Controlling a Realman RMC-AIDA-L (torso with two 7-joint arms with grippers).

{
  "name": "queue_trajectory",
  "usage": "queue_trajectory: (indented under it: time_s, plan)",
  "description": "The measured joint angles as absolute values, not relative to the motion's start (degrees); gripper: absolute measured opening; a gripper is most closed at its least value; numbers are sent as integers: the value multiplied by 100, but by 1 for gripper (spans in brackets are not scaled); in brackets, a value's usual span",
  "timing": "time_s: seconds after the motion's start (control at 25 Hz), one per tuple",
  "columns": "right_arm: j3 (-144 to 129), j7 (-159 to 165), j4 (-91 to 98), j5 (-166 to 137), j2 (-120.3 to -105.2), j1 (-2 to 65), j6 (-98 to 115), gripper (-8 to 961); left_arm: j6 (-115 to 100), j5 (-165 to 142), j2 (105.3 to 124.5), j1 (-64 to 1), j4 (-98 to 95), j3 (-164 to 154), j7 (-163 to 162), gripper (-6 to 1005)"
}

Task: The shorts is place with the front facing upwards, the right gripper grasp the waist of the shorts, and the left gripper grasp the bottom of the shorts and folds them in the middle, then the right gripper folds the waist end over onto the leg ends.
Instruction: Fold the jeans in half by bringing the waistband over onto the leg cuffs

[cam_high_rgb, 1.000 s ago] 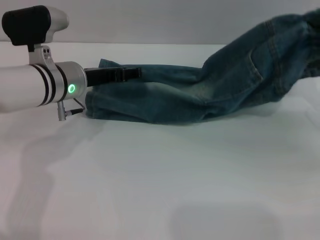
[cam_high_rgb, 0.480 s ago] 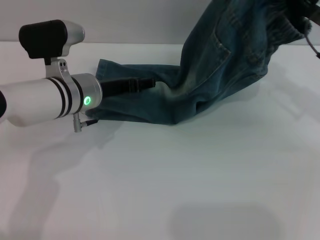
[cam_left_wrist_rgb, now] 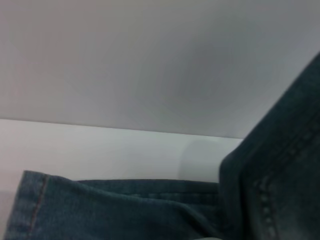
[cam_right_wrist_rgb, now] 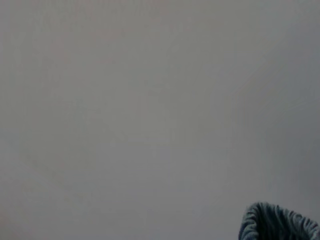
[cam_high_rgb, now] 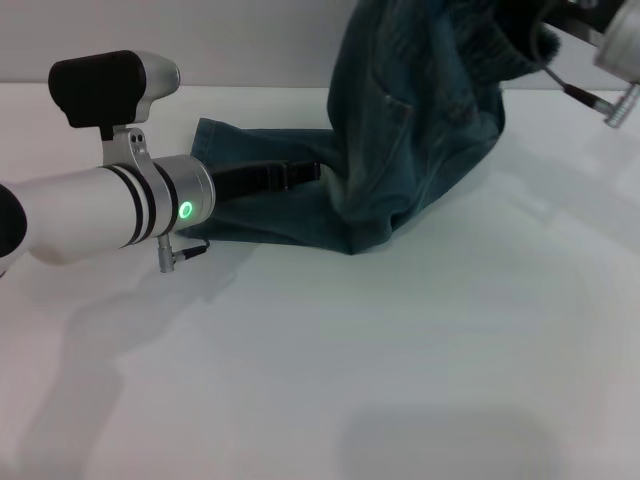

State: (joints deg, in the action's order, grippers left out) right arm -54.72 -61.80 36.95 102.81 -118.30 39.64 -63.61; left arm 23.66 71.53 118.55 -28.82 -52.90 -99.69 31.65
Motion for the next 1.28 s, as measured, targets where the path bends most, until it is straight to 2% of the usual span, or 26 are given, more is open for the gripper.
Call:
queue_trajectory:
  time_s: [0.28,0.76,1.28]
  plan:
    - [-5610,-6015,3587,9740,-11826,4428,-6114,51,2341,7270,11857,-2854,-5291,-10065,3164,831]
    - [-5901,-6004,3348,9644,-11827,4698,-5746,51,2348,7357,11832,-2751,-5356,-10149,3214,830]
    - [-6036,-6046,3071,9508,-11852,4861,-5506,81,2165,7272,11795,-1921,-6018,-9639,3562,830]
